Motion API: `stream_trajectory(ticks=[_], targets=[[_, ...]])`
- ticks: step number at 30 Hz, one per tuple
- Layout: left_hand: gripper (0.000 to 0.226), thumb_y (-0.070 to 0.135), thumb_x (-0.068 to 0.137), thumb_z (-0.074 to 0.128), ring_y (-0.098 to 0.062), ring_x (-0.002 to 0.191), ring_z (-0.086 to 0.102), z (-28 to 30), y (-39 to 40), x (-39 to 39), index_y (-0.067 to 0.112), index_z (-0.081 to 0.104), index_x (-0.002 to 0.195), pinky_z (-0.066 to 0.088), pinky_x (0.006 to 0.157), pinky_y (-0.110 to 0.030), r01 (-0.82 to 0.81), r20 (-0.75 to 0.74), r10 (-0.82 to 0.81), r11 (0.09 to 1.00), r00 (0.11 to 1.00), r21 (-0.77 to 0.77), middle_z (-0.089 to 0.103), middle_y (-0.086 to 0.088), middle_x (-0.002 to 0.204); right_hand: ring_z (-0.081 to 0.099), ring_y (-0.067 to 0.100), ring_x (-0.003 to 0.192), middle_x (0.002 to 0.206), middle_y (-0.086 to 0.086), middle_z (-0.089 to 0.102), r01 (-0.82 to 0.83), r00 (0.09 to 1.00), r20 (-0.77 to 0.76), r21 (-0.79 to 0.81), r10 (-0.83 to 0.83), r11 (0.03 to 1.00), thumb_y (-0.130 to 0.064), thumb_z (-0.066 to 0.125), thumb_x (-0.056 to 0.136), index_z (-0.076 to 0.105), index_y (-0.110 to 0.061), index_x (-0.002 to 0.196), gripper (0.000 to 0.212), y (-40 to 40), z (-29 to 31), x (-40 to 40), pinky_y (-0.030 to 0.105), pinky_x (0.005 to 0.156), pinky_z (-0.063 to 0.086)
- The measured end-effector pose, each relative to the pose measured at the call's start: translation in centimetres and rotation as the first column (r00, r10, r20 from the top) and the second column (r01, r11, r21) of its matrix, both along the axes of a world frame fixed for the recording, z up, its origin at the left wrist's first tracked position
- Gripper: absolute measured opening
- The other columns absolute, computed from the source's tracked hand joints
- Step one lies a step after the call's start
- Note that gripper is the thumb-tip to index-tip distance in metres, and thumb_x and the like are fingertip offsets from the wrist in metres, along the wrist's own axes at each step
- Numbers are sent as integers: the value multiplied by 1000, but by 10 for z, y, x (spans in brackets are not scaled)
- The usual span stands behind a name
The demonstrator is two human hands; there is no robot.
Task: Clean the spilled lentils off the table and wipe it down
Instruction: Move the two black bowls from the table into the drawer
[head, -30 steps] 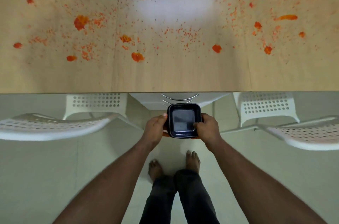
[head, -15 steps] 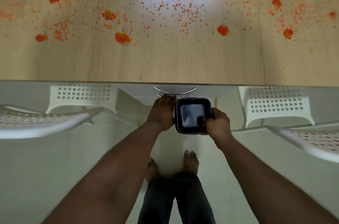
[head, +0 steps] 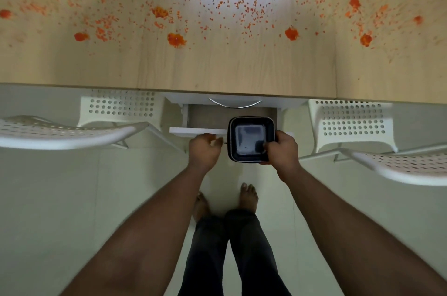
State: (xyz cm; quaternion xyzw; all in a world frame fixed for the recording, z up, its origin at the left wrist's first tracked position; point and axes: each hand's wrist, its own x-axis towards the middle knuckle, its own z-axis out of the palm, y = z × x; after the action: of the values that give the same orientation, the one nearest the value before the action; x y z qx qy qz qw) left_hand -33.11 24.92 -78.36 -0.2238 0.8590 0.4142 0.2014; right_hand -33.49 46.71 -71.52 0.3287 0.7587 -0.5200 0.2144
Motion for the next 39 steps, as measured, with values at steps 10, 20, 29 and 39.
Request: stream_trajectory(ticks=[10,20,29,39], targets=[[19,8,91,82,-36,86,77,11,-13,15,0,66,97,67,77,-46,-877,443,759,381,477,292,72,-19,108,62,29,79,88,10,64,-79,996,40,152,74,985,3,51,89,69,-4,100,22,-34,-28,-39,43,70,60],[11,3,97,74,-35,98,75,-4,-6,32,-2,66,92,66,82,-49,-864,399,781,344,480,368,72,-22,105,67,31,108,123,15,69,-371,915,274,278,297,886,-14,65,99,66,-6,126,28,-52,-79,-57,30,75,48],[12,2,98,71,-39,103,73,-4,-3,26,-2,65,89,64,87,-53,-863,393,789,326,473,386,71,-24,105,69,31,107,117,16,72,-474,874,293,328,388,817,-5,63,95,69,-1,107,14,-47,-64,-56,29,71,47],[21,23,105,67,-37,109,72,15,-3,4,2,64,105,62,94,-49,-872,479,761,231,438,431,69,-21,109,66,29,78,83,8,69,416,895,114,133,-430,900,-11,61,84,69,-5,85,10,-23,-22,-7,24,68,51]])
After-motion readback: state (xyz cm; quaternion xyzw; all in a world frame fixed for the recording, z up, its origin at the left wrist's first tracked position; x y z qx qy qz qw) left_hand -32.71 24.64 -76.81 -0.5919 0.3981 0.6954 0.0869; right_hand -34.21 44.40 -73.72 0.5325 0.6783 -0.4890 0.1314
